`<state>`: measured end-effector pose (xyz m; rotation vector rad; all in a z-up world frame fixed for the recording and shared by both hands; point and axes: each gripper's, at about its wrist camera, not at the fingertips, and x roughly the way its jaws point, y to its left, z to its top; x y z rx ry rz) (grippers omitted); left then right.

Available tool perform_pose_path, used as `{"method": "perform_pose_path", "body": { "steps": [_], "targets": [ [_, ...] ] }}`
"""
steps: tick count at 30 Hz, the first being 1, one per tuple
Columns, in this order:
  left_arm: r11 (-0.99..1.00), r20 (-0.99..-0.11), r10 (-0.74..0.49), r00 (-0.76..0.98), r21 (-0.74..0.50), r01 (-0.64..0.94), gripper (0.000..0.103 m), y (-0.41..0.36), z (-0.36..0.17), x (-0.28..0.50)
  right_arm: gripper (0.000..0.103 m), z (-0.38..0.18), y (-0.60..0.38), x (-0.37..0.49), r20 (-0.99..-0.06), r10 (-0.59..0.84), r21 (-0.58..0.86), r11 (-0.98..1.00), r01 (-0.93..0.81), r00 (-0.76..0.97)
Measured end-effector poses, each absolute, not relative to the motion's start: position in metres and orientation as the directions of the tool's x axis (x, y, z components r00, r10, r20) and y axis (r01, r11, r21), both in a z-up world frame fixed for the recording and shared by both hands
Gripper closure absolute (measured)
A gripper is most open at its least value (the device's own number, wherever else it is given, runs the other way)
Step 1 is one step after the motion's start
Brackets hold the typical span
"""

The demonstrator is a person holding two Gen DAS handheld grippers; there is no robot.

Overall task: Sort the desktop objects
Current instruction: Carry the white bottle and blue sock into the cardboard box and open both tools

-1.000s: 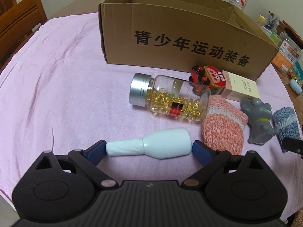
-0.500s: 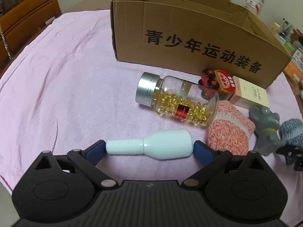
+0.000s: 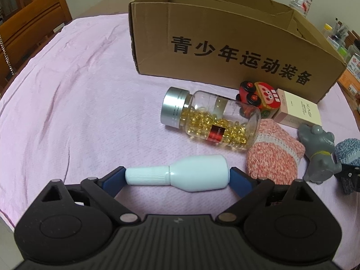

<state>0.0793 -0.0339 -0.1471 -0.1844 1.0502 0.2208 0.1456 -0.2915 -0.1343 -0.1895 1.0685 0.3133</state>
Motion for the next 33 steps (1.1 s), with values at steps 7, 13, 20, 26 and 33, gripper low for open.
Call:
{"method": "perform_pose_path", "body": {
  "steps": [7, 13, 20, 26, 33],
  "targets": [
    [0.981, -0.870, 0.080, 0.487, -0.018, -0.194, 0.007, -0.035, -0.138, 0.082, 0.042, -0.129, -0.292, 0.142, -0.879, 0.175, 0.002, 0.931, -0.364, 0.443],
    [0.994, -0.856, 0.052, 0.515, -0.007, -0.113, 0.007, -0.033, -0.120, 0.085, 0.042, -0.118, -0.295, 0.141, -0.871, 0.183, 0.005, 0.932, -0.363, 0.456],
    [1.000, -0.839, 0.002, 0.544, -0.015, -0.027, 0.007, -0.028, -0.095, 0.093, 0.042, -0.096, -0.295, 0.141, -0.847, 0.186, 0.002, 0.938, -0.347, 0.498],
    [0.999, -0.824, -0.034, 0.565, -0.014, 0.041, 0.007, -0.026, -0.073, 0.102, 0.042, -0.076, -0.288, 0.141, -0.827, 0.193, 0.001, 0.940, -0.342, 0.528],
    [0.993, -0.802, -0.092, 0.590, -0.026, 0.119, 0.007, -0.028, -0.052, 0.111, 0.042, -0.058, -0.274, 0.142, -0.812, 0.190, -0.017, 0.937, -0.348, 0.553]
  ]
}}
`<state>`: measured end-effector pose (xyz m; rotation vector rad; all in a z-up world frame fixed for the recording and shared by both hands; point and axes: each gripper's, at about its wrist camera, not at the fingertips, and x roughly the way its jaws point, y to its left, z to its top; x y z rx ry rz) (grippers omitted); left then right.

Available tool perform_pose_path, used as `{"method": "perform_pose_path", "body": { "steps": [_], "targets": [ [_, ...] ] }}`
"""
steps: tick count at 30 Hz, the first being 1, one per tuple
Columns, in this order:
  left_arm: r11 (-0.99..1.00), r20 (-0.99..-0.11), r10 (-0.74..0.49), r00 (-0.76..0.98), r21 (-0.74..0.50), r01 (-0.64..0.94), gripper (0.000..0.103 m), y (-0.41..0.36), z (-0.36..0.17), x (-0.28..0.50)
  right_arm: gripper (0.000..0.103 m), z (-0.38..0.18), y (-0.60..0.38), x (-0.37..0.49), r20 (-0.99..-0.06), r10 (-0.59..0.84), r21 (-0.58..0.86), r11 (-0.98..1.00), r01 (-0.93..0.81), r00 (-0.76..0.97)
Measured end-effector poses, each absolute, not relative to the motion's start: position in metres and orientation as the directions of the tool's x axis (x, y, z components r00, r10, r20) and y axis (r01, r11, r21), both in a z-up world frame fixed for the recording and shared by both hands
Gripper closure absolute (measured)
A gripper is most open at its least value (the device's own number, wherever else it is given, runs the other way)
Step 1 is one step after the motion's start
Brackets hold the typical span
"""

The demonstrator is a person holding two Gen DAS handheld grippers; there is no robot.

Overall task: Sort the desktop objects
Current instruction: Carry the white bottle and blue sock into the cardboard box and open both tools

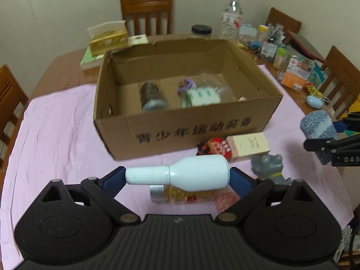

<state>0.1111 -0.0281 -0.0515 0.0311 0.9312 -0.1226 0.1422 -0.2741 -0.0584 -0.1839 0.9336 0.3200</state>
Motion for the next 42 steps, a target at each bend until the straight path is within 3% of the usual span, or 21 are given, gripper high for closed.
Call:
{"method": "perform_pose_path", "body": {
  "steps": [16, 42],
  "targets": [
    [0.941, -0.753, -0.220, 0.621, 0.004, 0.338, 0.007, -0.016, -0.013, 0.131, 0.042, -0.021, -0.230, 0.151, -0.780, 0.170, -0.042, 0.946, -0.322, 0.602],
    [0.946, -0.733, -0.164, 0.660, 0.073, 0.316, 0.007, -0.011, 0.008, 0.209, 0.042, -0.006, -0.206, 0.220, -0.777, 0.239, -0.041, 0.904, -0.426, 0.583]
  ]
}}
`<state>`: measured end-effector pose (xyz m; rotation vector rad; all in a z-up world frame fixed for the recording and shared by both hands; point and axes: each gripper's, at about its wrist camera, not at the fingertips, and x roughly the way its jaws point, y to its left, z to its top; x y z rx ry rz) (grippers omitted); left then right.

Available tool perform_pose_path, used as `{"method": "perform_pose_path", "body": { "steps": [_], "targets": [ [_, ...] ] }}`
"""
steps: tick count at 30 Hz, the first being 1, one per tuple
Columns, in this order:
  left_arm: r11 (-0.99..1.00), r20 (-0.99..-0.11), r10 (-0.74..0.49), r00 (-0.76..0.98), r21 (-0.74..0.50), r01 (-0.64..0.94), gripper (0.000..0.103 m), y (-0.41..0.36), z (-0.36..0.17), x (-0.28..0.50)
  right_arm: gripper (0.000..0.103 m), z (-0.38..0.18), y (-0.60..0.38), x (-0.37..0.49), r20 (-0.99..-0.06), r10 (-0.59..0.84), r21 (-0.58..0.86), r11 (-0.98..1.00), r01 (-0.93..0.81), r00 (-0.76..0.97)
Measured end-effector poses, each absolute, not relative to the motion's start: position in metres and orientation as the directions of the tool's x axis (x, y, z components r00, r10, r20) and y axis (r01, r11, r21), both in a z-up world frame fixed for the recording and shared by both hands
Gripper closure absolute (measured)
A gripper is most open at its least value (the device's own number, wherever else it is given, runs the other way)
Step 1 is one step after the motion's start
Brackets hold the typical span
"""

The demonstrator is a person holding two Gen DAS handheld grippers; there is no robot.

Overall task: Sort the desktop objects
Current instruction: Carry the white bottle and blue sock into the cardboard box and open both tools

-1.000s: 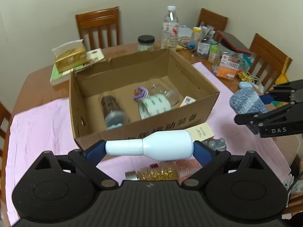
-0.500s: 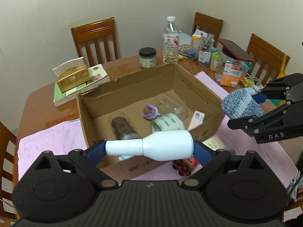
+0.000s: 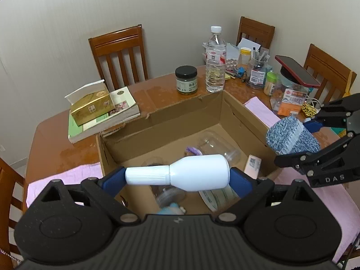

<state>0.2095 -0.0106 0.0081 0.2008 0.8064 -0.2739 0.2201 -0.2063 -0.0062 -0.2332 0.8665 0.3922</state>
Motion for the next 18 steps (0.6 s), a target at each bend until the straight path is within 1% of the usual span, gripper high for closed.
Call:
{"method": "perform_pose_path", "body": {
  "steps": [11, 18],
  "targets": [
    [0.943, -0.743, -0.161, 0.649, 0.079, 0.324, 0.007, -0.018, 0.008, 0.252, 0.042, -0.012, -0.203, 0.245, -0.784, 0.252, -0.021, 0.903, -0.429, 0.568],
    [0.944, -0.758, -0.170, 0.629, 0.057, 0.324, 0.007, -0.021, 0.004, 0.279, 0.042, -0.019, -0.201, 0.258, -0.791, 0.255, -0.012, 0.902, -0.432, 0.555]
  ]
}}
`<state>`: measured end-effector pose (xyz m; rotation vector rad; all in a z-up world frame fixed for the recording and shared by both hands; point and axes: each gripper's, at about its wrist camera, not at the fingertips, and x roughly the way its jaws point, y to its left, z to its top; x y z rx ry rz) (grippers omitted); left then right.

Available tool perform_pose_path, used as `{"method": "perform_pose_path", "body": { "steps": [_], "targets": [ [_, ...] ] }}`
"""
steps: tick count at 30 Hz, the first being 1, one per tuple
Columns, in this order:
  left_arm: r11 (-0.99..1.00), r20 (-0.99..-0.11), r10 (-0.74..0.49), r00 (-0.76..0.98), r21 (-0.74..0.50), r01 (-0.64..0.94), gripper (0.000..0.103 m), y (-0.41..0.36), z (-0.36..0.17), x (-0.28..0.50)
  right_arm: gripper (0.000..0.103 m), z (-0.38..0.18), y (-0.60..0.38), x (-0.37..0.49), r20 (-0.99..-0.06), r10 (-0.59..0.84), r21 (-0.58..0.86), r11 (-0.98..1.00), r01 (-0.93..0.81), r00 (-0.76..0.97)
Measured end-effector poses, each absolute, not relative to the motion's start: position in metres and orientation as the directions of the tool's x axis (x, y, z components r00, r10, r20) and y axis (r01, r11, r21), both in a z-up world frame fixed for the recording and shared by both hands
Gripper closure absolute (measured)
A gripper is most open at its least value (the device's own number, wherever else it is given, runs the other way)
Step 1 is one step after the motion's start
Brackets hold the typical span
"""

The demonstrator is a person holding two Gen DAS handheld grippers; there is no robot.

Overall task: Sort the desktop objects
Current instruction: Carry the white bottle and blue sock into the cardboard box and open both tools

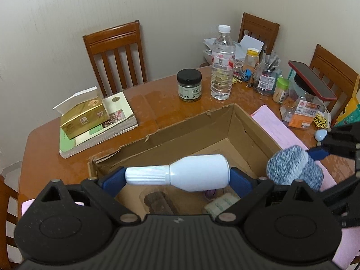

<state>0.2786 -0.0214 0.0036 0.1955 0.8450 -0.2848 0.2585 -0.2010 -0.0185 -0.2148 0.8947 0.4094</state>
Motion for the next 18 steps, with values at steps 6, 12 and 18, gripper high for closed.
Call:
{"method": "perform_pose_path", "body": {
  "steps": [6, 12, 18],
  "targets": [
    [0.942, -0.768, -0.171, 0.618, 0.057, 0.331, 0.007, -0.027, -0.003, 0.295, 0.034, -0.021, -0.200, 0.265, -0.793, 0.252, -0.010, 0.905, -0.426, 0.554],
    [0.938, -0.771, -0.181, 0.611, 0.051, 0.343, 0.007, -0.034, -0.010, 0.305, 0.027, -0.017, -0.204, 0.264, -0.782, 0.247, -0.016, 0.910, -0.415, 0.572],
    [0.936, -0.781, -0.180, 0.598, 0.051, 0.349, 0.005, -0.037, -0.016, 0.310, 0.026, -0.015, -0.208, 0.261, -0.779, 0.230, -0.035, 0.914, -0.405, 0.584]
  ]
}}
